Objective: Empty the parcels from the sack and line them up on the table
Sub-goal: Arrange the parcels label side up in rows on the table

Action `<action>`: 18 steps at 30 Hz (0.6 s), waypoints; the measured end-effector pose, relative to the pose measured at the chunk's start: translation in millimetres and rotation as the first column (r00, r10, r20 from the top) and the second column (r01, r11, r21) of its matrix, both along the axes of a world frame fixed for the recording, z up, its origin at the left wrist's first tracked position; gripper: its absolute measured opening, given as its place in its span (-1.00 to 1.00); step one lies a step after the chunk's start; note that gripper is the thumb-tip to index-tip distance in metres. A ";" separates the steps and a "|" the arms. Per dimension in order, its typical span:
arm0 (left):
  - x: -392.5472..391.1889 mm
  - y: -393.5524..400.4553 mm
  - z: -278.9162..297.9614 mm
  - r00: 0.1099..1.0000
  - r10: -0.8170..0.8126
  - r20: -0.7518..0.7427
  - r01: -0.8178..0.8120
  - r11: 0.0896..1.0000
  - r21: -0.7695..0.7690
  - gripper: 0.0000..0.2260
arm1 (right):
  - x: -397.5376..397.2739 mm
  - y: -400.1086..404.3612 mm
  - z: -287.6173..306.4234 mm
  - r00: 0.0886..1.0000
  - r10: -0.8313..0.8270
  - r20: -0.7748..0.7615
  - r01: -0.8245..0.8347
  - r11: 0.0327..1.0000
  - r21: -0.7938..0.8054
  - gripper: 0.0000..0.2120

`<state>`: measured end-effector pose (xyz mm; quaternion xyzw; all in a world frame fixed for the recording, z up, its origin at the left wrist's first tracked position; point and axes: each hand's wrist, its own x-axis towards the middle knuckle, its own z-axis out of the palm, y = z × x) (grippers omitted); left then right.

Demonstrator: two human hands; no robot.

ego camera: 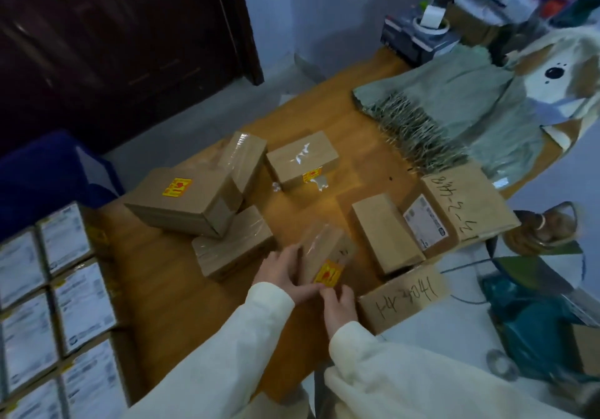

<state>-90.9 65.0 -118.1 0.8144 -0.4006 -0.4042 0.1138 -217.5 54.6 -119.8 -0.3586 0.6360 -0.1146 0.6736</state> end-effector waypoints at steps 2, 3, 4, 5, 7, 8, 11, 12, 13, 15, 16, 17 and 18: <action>6.5 22.8 4.7 0.907 0.233 -0.351 -0.262 0.964 -0.038 -0.30 | -4.8 1.0 4.1 0.996 0.072 0.053 -0.073 0.997 0.014 -0.43; 9.2 33.9 5.3 0.833 0.302 -0.463 -0.349 0.937 -0.018 -0.24 | -4.5 1.9 4.9 0.988 0.125 0.096 -0.128 0.991 0.026 -0.43; 10.6 43.7 4.1 0.727 0.376 -0.575 -0.455 0.890 0.007 -0.12 | -2.9 2.8 4.5 0.975 0.173 0.142 -0.180 0.983 0.037 -0.41; 12.8 53.7 -3.6 0.590 0.457 -0.666 -0.572 0.819 0.055 -0.03 | -0.4 4.3 2.6 0.961 0.212 0.178 -0.224 0.973 0.056 -0.35; 12.0 69.4 -8.2 0.215 0.584 -0.782 -0.749 0.613 0.252 -0.17 | 7.1 9.0 -0.5 0.929 0.319 0.185 -0.341 0.934 0.103 -0.23; 11.3 76.6 -7.0 0.068 0.607 -0.792 -0.779 0.528 0.338 -0.39 | 11.6 12.0 -1.3 0.904 0.397 0.159 -0.415 0.903 0.107 -0.23; 16.2 94.1 -10.6 -0.070 0.692 -0.719 -0.826 0.364 0.431 -0.64 | 25.2 18.3 -4.3 0.839 0.539 0.076 -0.544 0.836 0.076 -0.22; 21.8 99.9 -15.4 -0.071 0.729 -0.681 -0.834 0.331 0.441 -0.60 | 30.7 20.3 -4.6 0.828 0.556 0.065 -0.560 0.826 0.063 -0.22; 28.5 105.0 -18.6 -0.049 0.764 -0.643 -0.851 0.306 0.428 -0.62 | 36.6 22.4 -4.2 0.821 0.568 0.058 -0.571 0.820 0.054 -0.22; 42.8 116.1 -19.3 0.043 0.820 -0.571 -0.880 0.302 0.366 -0.66 | 48.9 27.4 -3.8 0.793 0.608 0.042 -0.609 0.793 0.008 -0.23; 48.8 122.5 -17.8 0.097 0.826 -0.555 -0.881 0.330 0.338 -0.65 | 56.0 30.9 -2.8 0.766 0.641 0.043 -0.641 0.767 -0.021 -0.24; 53.6 130.5 -16.8 0.161 0.820 -0.549 -0.876 0.376 0.304 -0.63 | 63.3 34.8 -1.3 0.734 0.678 0.044 -0.676 0.735 -0.045 -0.25; 56.5 139.7 -13.8 0.221 0.820 -0.527 -0.871 0.409 0.271 -0.58 | 70.6 39.2 -1.2 0.702 0.711 0.045 -0.705 0.703 -0.092 -0.26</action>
